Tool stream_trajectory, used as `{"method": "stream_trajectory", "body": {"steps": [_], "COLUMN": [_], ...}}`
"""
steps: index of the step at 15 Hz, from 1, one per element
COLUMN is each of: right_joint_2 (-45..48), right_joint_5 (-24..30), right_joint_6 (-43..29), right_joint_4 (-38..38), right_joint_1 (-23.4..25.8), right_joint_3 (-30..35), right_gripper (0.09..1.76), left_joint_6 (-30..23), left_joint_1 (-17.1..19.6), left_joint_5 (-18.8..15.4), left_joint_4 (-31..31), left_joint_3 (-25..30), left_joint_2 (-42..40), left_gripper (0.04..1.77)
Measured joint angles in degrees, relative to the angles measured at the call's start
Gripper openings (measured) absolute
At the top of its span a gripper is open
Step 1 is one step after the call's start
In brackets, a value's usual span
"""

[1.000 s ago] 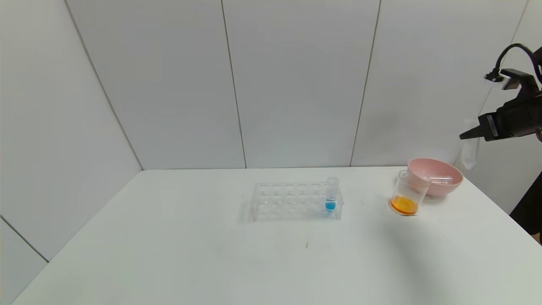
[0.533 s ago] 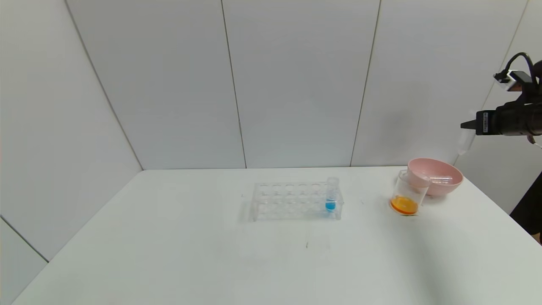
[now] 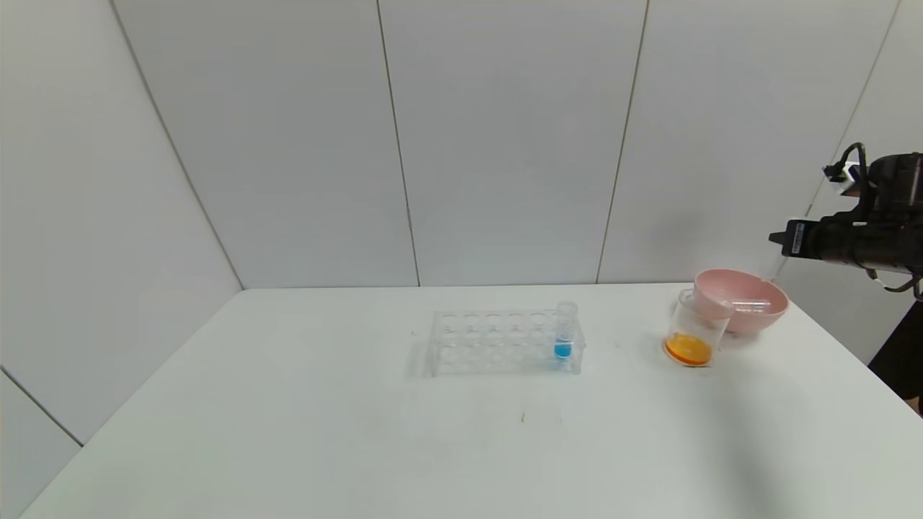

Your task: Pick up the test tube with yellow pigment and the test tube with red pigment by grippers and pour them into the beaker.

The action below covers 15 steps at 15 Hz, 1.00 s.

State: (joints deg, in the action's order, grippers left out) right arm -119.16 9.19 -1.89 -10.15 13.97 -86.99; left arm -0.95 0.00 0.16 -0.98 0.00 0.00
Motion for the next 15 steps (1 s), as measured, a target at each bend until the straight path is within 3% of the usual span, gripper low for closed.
{"method": "stream_trajectory", "body": {"steps": [10, 13, 15], "right_joint_2": [-4.13, -4.27, -4.32], "right_joint_5": [-0.30, -0.16, -0.11], "right_joint_6": [-1.00, -0.95, -1.01], "right_joint_4": [-0.13, -0.13, -0.13], "right_joint_1": [0.09, 0.24, 0.27], "right_joint_3": [-0.46, -0.16, -0.09], "right_gripper": [0.50, 0.89, 1.07], "left_joint_6": [0.00, 0.00, 0.00], "left_joint_1": [0.00, 0.00, 0.00], "left_joint_5": [0.00, 0.00, 0.00], "left_joint_4": [0.00, 0.00, 0.00], "left_joint_3": [0.00, 0.00, 0.00], "left_joint_2": [0.00, 0.00, 0.00], "left_gripper": [1.72, 1.72, 1.72]}}
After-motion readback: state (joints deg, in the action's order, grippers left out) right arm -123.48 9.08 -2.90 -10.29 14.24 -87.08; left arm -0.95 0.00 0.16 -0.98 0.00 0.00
